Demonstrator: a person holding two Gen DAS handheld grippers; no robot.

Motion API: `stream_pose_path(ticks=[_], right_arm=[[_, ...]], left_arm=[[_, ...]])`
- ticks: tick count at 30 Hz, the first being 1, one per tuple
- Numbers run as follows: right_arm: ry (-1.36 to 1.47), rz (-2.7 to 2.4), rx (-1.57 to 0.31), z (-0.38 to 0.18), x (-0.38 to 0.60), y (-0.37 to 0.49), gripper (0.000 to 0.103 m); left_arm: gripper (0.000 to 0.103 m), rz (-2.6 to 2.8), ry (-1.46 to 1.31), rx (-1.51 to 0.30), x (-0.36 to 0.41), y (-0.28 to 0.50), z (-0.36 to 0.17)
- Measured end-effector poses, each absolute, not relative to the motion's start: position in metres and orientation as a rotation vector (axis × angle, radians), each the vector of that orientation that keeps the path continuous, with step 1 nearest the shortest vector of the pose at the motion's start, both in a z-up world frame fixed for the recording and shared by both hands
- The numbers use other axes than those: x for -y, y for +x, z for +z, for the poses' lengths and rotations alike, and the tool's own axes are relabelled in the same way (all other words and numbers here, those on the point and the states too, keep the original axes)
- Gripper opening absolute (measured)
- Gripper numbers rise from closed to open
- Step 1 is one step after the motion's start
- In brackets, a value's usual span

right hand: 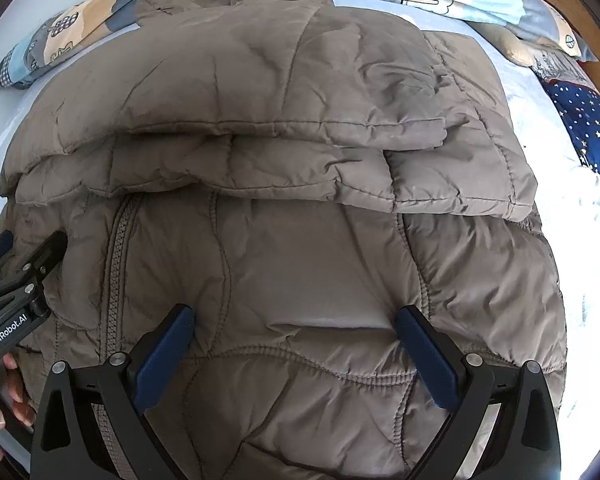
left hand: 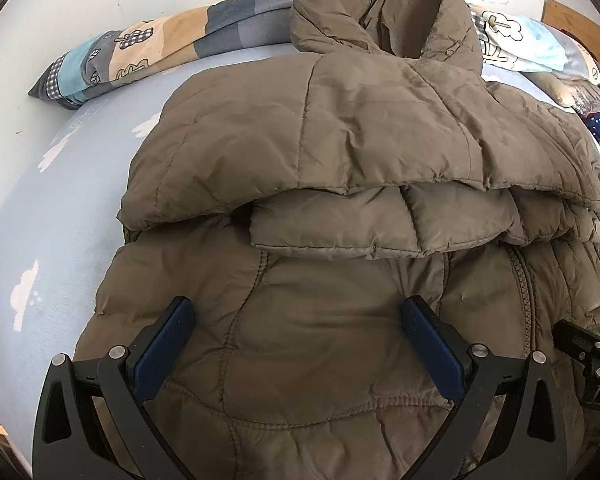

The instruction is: Fold large clothes

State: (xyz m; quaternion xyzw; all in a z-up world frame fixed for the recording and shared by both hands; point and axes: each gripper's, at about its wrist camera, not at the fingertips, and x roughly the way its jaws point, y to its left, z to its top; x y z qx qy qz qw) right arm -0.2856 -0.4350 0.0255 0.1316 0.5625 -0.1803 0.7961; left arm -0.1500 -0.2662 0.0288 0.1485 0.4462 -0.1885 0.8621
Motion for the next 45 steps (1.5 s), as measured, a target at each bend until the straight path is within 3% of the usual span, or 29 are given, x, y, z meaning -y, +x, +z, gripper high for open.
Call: stream_pose_path(ticks=[28,36,45], right_arm=[[0.264,-0.336,-1.223,0.034,0.444,-0.287,0.101],[0.375,-0.233,-0.907,0.112,0.471,-0.307,0.099],[0.405,-0.27,-0.782,0.156,0.532,-0.25,0.094]], left_arm=[[0.103,-0.447,0.285,-0.947,0.268,-0.143,0.043],[0.103,-0.479,0.18,-0.741,0.255,-0.117,0.103],[0.103,-0.454,0.063,-0.78,0.243,-0.05,0.12]])
